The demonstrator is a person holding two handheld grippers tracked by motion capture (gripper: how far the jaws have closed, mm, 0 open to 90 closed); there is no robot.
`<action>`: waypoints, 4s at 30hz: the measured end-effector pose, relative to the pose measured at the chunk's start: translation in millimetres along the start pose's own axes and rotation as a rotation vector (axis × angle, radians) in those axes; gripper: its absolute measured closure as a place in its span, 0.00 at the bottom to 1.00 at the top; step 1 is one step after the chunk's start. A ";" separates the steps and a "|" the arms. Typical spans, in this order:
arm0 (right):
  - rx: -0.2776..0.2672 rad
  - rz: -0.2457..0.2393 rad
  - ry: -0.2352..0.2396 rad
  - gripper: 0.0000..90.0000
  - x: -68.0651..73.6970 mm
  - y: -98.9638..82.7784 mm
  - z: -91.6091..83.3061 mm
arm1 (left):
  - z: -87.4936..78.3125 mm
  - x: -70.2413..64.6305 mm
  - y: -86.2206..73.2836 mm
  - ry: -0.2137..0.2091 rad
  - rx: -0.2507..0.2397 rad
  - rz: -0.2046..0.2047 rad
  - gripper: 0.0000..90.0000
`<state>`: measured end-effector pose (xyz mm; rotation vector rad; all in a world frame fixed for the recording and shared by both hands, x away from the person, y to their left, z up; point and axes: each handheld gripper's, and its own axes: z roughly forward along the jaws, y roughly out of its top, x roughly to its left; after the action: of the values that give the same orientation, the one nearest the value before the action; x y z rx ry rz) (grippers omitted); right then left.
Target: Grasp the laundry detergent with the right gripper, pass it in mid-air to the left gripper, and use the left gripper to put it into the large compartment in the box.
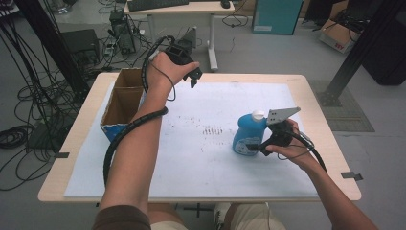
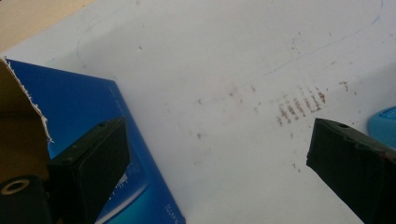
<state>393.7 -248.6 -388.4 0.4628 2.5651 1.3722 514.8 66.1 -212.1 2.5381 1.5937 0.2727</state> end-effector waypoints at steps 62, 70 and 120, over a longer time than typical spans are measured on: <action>-0.037 0.009 -0.005 0.02 0.7 -3.8 0.9 | -1.6 -1.0 0.8 0.003 -0.013 0.010 0.07; -0.040 0.012 -0.005 0.03 1.3 -3.7 1.7 | -1.6 -0.7 0.1 -0.001 -0.012 0.005 0.07; -0.057 0.002 -0.003 0.17 -1.2 -3.7 3.7 | -3.0 2.2 -2.8 0.002 -0.022 0.004 0.07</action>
<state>395.4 -248.1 -393.5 0.4573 2.5157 1.4401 512.6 69.3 -209.6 2.5262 1.5773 0.2915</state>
